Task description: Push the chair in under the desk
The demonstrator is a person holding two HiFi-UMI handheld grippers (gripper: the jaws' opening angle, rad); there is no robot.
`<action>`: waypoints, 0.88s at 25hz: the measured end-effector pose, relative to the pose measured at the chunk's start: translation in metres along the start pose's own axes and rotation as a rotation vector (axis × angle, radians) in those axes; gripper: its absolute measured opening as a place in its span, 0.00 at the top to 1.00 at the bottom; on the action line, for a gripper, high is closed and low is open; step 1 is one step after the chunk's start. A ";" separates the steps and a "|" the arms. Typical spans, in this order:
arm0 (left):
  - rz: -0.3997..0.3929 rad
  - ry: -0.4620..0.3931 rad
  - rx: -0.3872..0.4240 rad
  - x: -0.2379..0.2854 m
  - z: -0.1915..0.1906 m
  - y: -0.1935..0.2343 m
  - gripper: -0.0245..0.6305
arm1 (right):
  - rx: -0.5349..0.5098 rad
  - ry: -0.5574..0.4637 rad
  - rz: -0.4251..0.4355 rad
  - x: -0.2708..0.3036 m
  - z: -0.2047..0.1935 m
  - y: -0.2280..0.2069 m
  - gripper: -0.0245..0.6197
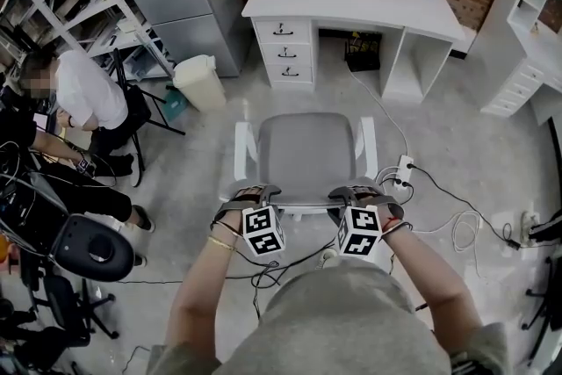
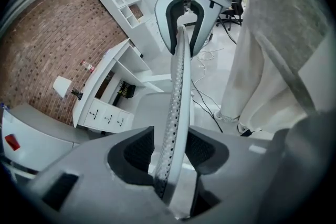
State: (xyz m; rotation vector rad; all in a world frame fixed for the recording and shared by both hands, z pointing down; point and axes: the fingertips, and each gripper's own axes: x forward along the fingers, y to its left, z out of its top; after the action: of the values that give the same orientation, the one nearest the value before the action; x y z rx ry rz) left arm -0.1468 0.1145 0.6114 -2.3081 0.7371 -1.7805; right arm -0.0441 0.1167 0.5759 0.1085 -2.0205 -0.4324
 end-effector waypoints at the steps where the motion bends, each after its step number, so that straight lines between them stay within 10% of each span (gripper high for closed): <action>1: -0.007 0.003 0.004 0.003 0.000 -0.001 0.70 | -0.007 0.006 0.011 0.004 0.000 0.001 0.79; 22: -0.075 0.119 0.112 0.030 -0.009 -0.010 0.90 | -0.089 0.113 0.116 0.043 -0.013 0.008 0.89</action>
State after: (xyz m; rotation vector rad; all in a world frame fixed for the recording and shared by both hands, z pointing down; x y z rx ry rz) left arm -0.1471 0.1115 0.6445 -2.2014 0.5585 -1.9525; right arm -0.0522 0.1099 0.6207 -0.0387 -1.8824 -0.4324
